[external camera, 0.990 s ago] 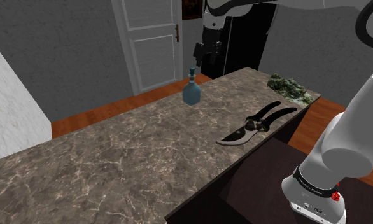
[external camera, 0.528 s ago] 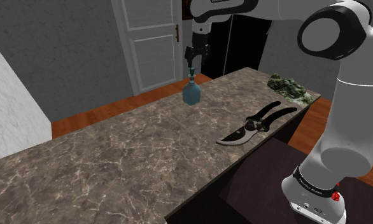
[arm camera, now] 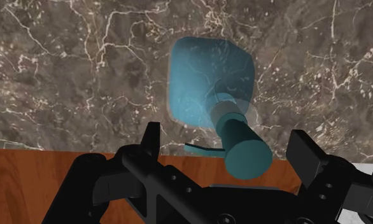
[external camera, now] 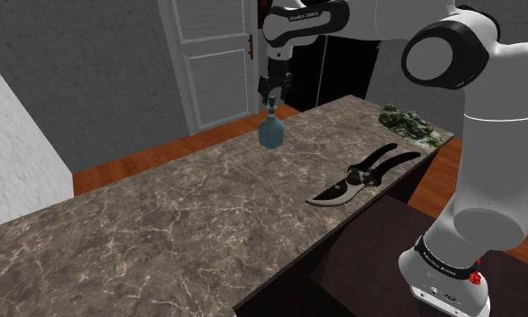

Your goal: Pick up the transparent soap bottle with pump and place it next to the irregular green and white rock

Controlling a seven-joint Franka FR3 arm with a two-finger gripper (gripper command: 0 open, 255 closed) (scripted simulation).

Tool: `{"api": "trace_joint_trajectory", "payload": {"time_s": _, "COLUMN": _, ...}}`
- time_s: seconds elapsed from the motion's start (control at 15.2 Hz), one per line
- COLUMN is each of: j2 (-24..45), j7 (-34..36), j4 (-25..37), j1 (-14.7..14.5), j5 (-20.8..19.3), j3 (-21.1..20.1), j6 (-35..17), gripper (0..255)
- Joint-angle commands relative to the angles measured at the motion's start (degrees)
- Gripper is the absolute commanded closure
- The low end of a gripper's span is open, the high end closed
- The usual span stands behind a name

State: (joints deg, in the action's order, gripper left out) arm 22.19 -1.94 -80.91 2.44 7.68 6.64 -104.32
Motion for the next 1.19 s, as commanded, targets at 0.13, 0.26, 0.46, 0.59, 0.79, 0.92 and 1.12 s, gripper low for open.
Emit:
{"api": "trace_joint_trajectory", "payload": {"time_s": 0.13, "j2": 0.04, "j7": -0.06, "j4": -1.13, "j1": -0.07, "j5": 0.03, "j3": -0.03, "j6": -1.18, "gripper": 0}}
{"api": "trace_joint_trajectory", "payload": {"time_s": 0.26, "j2": 0.04, "j7": -0.06, "j4": -1.13, "j1": -0.07, "j5": 0.03, "j3": -0.03, "j6": -1.18, "gripper": 0}}
{"api": "trace_joint_trajectory", "payload": {"time_s": 0.46, "j2": 0.04, "j7": -0.06, "j4": -1.12, "j1": -0.07, "j5": 0.03, "j3": -0.03, "j6": -1.17, "gripper": 0}}
{"api": "trace_joint_trajectory", "payload": {"time_s": 0.59, "j2": 0.04, "j7": -0.06, "j4": -1.12, "j1": -0.07, "j5": 0.03, "j3": -0.03, "j6": -1.17, "gripper": 255}}
{"api": "trace_joint_trajectory", "payload": {"time_s": 0.79, "j2": 0.04, "j7": -0.06, "j4": -1.12, "j1": -0.07, "j5": 0.03, "j3": -0.03, "j6": -1.17, "gripper": 255}}
{"api": "trace_joint_trajectory", "payload": {"time_s": 0.92, "j2": 0.03, "j7": -0.06, "j4": -1.13, "j1": -0.07, "j5": 0.03, "j3": -0.03, "j6": -1.17, "gripper": 255}}
{"api": "trace_joint_trajectory", "payload": {"time_s": 1.12, "j2": 0.04, "j7": -0.06, "j4": -1.13, "j1": -0.07, "j5": 0.03, "j3": -0.03, "j6": -1.18, "gripper": 255}}
